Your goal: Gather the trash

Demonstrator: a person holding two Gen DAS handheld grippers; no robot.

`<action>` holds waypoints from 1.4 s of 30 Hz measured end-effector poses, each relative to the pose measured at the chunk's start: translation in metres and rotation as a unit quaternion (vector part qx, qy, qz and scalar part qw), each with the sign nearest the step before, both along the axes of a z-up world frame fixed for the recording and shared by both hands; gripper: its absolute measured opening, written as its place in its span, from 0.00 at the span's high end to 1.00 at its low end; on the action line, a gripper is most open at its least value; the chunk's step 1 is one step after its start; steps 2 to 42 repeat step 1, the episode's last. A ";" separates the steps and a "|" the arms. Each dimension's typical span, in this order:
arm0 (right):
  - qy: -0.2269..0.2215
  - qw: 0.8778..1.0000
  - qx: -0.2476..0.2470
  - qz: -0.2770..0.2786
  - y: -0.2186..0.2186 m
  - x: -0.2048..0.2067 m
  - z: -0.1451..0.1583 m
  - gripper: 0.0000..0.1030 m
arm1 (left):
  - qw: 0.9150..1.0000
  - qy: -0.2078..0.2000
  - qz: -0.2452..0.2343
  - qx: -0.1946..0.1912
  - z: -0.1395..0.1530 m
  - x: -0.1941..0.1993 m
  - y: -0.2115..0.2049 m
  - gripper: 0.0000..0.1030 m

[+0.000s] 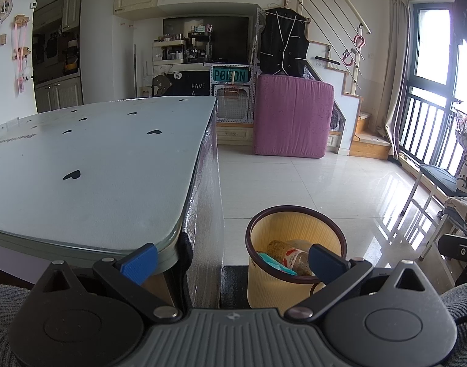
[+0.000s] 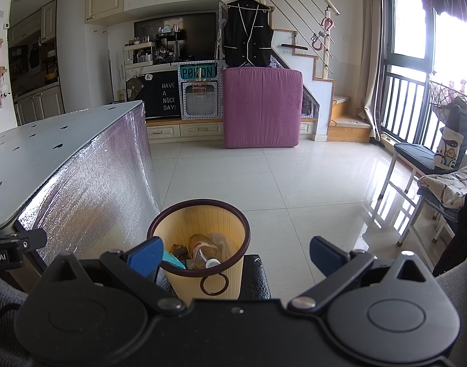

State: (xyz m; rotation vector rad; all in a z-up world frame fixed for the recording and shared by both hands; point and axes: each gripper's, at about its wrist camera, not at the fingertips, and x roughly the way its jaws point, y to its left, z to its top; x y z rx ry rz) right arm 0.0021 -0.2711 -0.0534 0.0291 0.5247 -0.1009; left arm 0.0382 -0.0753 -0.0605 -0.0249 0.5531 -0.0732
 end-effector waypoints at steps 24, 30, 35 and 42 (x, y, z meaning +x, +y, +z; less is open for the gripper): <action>0.000 1.000 0.000 0.000 0.000 0.000 0.000 0.00 | 1.000 0.000 0.000 0.000 0.000 0.000 0.000 0.00; 0.000 1.000 0.000 0.000 0.000 0.000 0.000 0.00 | 1.000 0.000 0.000 0.000 0.000 0.000 0.000 0.00; 0.000 1.000 0.000 0.000 0.000 0.000 0.000 0.00 | 1.000 0.000 0.000 0.000 0.000 0.000 0.000 0.00; 0.000 1.000 0.000 0.000 0.000 0.000 0.000 0.00 | 1.000 0.000 0.000 0.000 0.000 0.000 0.000 0.00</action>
